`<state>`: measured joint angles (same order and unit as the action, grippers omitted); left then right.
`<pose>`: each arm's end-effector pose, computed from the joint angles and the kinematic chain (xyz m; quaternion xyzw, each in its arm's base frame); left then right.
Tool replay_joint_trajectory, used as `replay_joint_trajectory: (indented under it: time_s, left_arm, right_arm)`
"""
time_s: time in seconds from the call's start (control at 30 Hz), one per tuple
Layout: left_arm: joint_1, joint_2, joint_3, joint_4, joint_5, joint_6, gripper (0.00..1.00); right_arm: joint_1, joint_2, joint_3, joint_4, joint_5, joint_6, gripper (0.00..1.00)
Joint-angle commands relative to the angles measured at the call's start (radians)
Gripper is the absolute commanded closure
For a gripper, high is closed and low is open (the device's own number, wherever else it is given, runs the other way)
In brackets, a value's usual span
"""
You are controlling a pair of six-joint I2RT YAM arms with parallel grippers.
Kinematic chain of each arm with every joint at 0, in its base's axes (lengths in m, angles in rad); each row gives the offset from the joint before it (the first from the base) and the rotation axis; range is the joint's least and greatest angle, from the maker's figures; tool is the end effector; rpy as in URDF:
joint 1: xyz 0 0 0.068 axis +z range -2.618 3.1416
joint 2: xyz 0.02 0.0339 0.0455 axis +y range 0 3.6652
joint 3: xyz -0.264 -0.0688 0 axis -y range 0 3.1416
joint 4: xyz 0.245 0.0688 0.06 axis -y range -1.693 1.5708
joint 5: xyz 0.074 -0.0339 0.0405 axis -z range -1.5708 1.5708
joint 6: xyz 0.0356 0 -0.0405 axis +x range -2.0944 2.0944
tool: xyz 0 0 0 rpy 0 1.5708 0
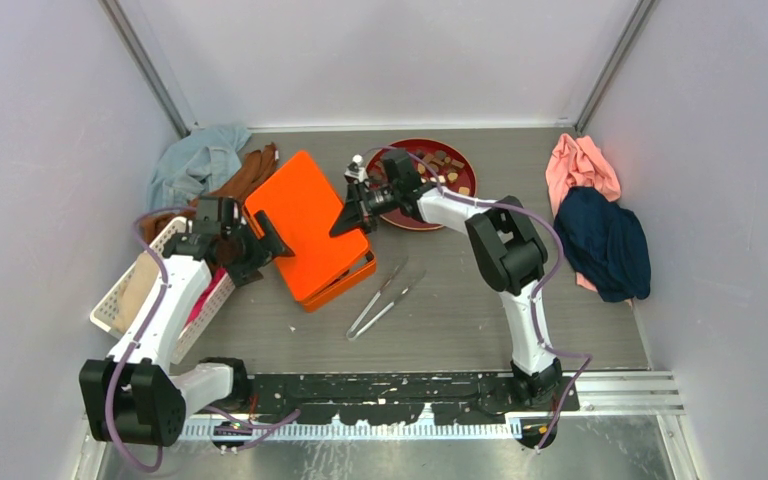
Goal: Pack the chocolate
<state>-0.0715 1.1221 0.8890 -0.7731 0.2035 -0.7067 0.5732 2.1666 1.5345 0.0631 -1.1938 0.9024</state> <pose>0.2149 -0.0226 0.2612 -0.2715 0.9165 -0.1954 0.2194 0.3808 0.2852 0.1887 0.1474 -0.7599 -0.6320 0.0378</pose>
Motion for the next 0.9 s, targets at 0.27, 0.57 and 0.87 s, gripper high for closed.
replay_joint_trajectory:
  time_s: [0.27,0.57,0.87]
  left_arm:
    - [0.021,-0.013,-0.011,0.085,0.031,-0.023,0.09]
    - [0.03,-0.002,-0.005,0.088,0.031,-0.024,0.09]
    - [0.055,0.004,0.01,0.086,0.023,-0.035,0.1]
  right_arm:
    - [0.005,0.261,0.067,1.381,-0.144,1.115,0.99]
    - [0.003,0.275,0.049,1.38,-0.135,1.094,0.99]
    - [-0.005,0.276,0.017,1.38,-0.129,1.077,0.99]
